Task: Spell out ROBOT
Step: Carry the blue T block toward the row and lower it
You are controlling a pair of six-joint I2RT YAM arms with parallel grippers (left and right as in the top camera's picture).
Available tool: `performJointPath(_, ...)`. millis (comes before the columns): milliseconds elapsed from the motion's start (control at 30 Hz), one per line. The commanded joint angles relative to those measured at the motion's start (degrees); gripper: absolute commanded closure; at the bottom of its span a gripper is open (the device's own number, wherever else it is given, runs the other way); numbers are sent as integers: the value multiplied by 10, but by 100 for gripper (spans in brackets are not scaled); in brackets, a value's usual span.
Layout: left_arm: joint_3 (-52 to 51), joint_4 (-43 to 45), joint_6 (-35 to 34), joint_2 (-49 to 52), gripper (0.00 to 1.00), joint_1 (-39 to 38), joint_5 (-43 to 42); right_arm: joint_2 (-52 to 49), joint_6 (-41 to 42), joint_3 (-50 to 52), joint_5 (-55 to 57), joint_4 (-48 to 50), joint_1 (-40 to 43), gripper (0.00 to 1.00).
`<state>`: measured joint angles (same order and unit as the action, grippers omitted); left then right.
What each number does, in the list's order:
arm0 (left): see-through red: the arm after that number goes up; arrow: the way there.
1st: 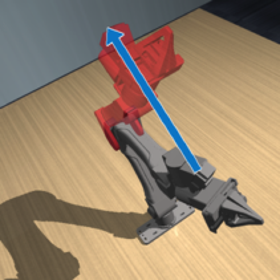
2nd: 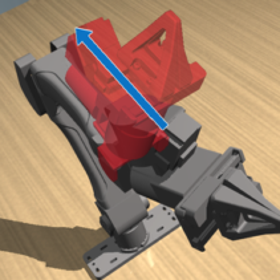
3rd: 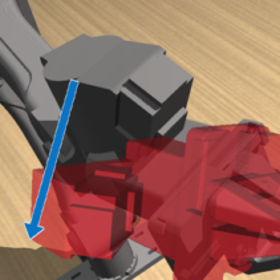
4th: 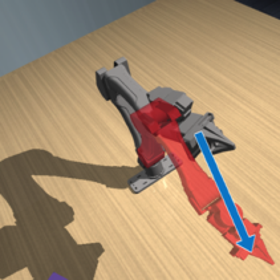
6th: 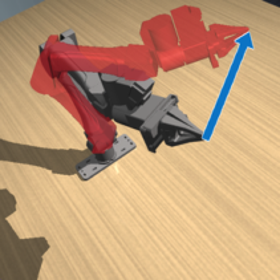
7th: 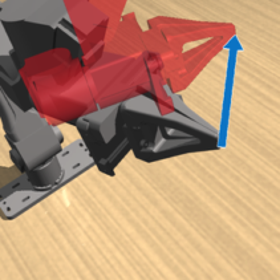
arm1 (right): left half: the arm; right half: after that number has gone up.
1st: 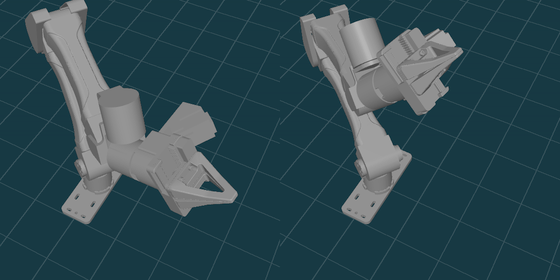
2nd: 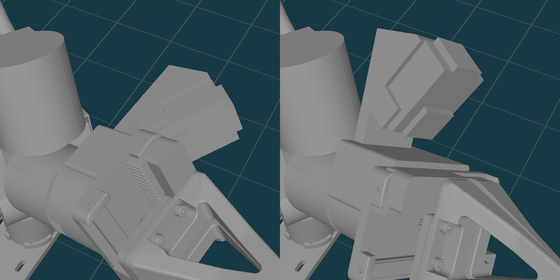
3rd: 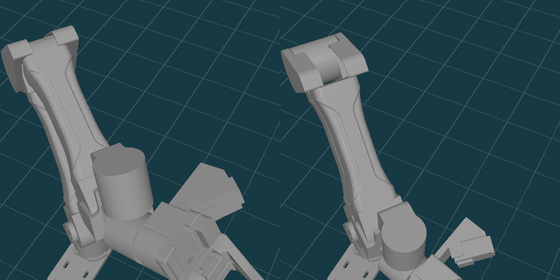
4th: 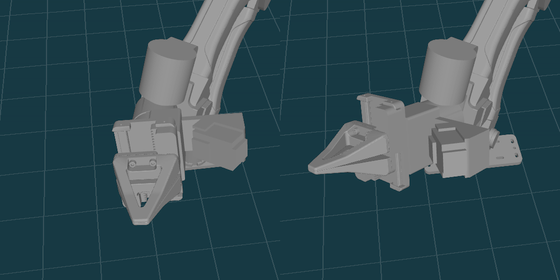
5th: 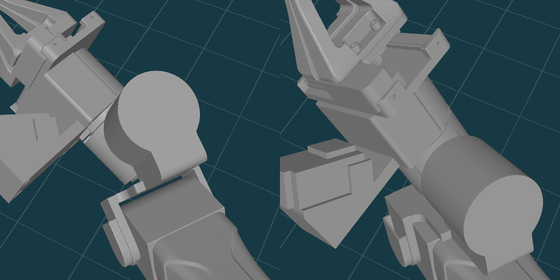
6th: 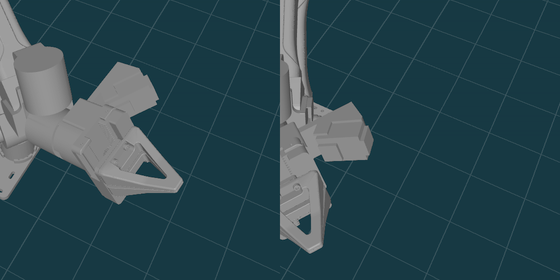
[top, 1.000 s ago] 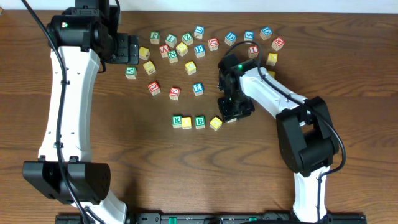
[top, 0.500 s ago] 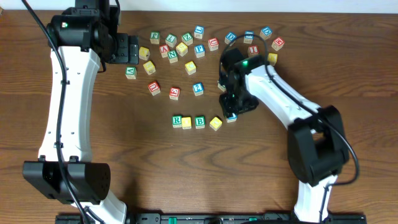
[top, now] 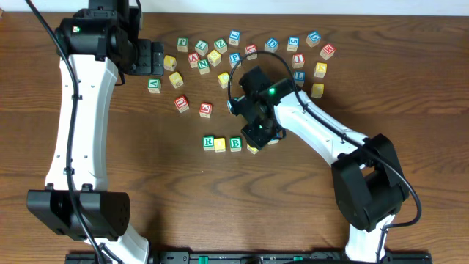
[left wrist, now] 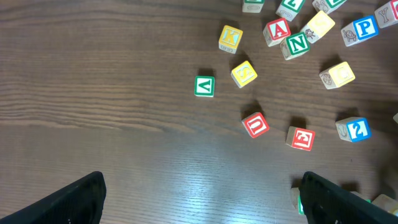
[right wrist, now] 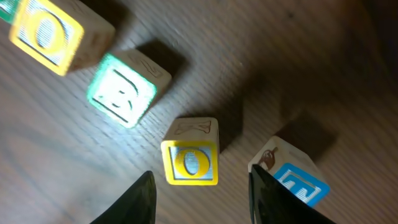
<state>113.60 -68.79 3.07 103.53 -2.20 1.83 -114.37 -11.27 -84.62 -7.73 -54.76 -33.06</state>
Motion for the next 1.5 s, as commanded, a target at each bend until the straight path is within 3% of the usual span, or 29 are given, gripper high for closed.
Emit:
performJointPath(0,-1,-2,5,2,2,0,3,-2,-37,26,-13,16,-2,57)
performJointPath(433,-1,-2,5,2,2,0,3,-7,-35,48,-18,47,-6,67)
performJointPath(600,-1,-2,5,2,2,0,3,-10,32,48,-12,55,-6,81)
performJointPath(767,-1,-2,5,2,2,0,3,-10,118,46,-3,45,-7,78)
performJointPath(1067,-1,-2,5,2,2,0,3,-10,348,18,-29,32,-10,75)
performJointPath(1367,-1,-2,5,2,2,0,3,-11,403,18,12,57,-25,73)
performJointPath(1467,-1,-2,5,2,2,0,3,-11,413,18,31,57,-34,66)
